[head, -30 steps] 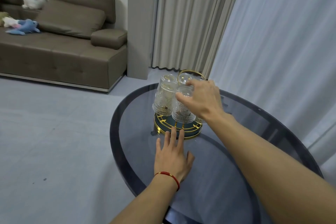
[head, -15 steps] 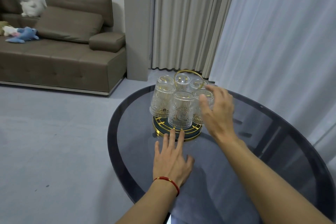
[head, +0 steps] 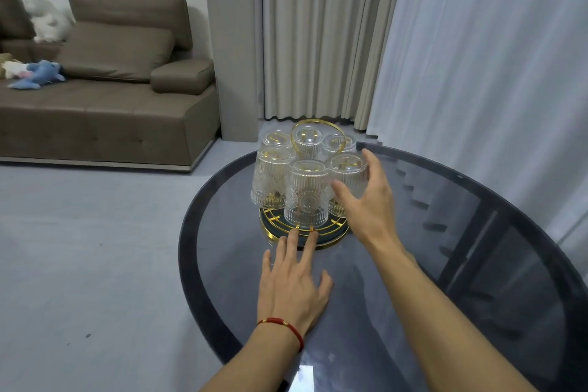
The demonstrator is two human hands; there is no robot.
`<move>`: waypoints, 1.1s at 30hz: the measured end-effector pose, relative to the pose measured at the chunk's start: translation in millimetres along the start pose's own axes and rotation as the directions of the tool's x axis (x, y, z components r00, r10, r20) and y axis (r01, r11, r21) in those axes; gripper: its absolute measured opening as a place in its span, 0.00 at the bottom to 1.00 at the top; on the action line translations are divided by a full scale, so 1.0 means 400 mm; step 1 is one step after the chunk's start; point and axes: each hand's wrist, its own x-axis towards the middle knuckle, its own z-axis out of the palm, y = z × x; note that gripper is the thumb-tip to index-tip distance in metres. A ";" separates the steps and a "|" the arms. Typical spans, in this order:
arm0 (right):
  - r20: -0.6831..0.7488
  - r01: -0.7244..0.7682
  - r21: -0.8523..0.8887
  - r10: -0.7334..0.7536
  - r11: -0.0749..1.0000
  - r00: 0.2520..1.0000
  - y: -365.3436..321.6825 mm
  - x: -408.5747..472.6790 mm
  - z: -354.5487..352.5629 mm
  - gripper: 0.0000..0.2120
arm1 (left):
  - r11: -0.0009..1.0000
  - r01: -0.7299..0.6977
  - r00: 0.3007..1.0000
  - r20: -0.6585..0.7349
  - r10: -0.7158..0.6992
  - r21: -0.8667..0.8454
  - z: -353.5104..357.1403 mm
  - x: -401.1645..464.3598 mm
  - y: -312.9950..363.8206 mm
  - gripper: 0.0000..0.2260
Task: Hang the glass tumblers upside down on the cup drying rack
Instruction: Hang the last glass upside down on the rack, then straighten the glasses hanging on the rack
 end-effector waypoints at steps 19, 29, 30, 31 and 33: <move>0.061 0.090 -0.180 -0.080 0.980 0.995 0.012 0.013 -0.062 0.27 | 1.000 0.004 1.000 0.000 -0.004 0.004 0.001 0.005 -0.003 0.31; 0.098 0.087 -0.247 -0.065 0.965 0.993 0.012 0.018 -0.083 0.27 | 1.000 0.007 1.000 0.008 -0.007 0.001 -0.001 0.006 -0.004 0.31; 0.108 0.091 -0.251 -0.066 0.964 0.992 0.011 0.021 -0.086 0.27 | 1.000 0.008 1.000 0.010 -0.008 0.000 -0.001 0.007 -0.003 0.31; 0.119 0.096 -0.251 -0.068 0.963 0.991 0.011 0.022 -0.089 0.27 | 1.000 0.009 1.000 0.013 -0.009 -0.001 -0.001 0.008 -0.003 0.31; 0.129 0.100 -0.245 -0.070 0.964 0.989 0.008 0.022 -0.093 0.27 | 1.000 0.012 1.000 0.020 -0.012 -0.001 -0.002 0.008 -0.002 0.31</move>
